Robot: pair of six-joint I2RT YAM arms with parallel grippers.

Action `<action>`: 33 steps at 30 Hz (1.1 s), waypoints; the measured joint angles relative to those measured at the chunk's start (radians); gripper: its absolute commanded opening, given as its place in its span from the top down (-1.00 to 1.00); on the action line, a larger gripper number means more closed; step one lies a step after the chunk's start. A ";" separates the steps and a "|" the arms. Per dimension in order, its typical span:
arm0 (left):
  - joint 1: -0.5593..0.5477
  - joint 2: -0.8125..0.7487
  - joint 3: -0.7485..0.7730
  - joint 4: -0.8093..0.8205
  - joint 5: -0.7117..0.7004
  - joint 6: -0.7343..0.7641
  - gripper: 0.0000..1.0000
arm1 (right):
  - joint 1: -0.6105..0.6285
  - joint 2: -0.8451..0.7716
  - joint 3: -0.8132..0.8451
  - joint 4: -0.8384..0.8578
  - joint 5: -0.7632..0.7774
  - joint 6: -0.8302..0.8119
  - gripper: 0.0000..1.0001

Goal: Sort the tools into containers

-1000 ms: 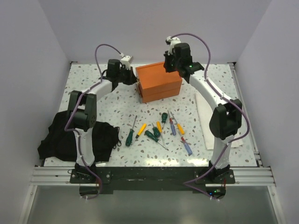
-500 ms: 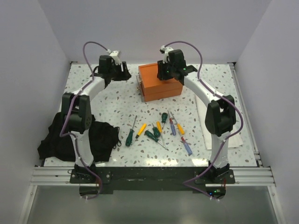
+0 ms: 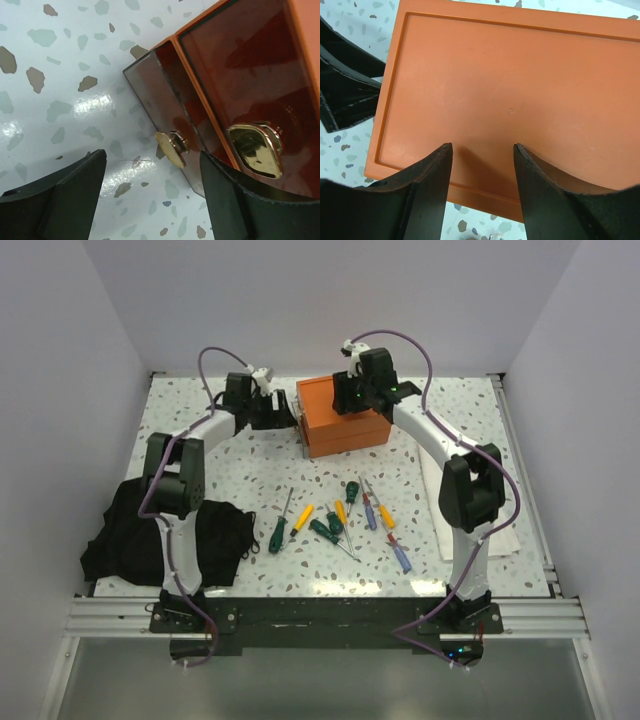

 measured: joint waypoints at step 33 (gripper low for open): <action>-0.031 0.014 0.011 -0.103 -0.251 -0.048 -0.55 | -0.013 0.005 -0.029 0.057 0.293 -0.026 -0.16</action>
